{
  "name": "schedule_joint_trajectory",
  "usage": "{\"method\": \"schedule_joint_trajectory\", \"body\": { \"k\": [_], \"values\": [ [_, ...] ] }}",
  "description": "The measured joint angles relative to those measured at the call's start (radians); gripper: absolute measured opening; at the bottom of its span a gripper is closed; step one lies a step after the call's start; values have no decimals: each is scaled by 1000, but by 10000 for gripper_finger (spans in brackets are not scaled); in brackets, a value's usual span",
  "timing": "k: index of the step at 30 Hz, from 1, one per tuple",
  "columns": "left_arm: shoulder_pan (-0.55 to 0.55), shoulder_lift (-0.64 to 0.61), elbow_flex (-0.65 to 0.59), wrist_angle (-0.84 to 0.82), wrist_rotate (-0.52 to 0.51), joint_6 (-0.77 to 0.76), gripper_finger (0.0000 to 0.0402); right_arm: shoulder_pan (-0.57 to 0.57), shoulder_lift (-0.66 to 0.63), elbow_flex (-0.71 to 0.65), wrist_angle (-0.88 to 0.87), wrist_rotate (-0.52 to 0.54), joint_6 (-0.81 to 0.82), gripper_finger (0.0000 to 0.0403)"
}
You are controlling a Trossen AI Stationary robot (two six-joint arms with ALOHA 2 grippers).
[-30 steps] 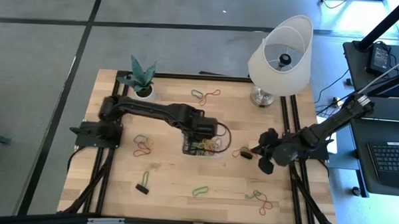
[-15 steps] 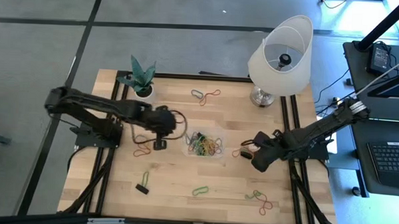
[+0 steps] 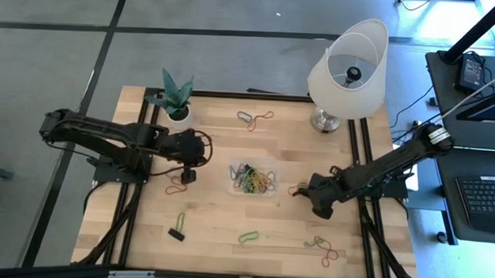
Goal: Pick and place rubber bands into bin
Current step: Put the red rubber band into the transparent bin
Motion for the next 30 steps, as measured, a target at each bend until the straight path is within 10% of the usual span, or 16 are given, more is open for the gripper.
{"method": "schedule_joint_trajectory", "body": {
  "k": [13,23,30],
  "values": [
    [0,2,0,0,-13,-3,2,2,37,-153,233,44,-30,157],
    [0,3,0,28,-14,-2,3,0,42,-138,211,76,66,15],
    [0,3,0,28,-14,1,3,0,47,16,-83,67,90,6]
  ]
}}
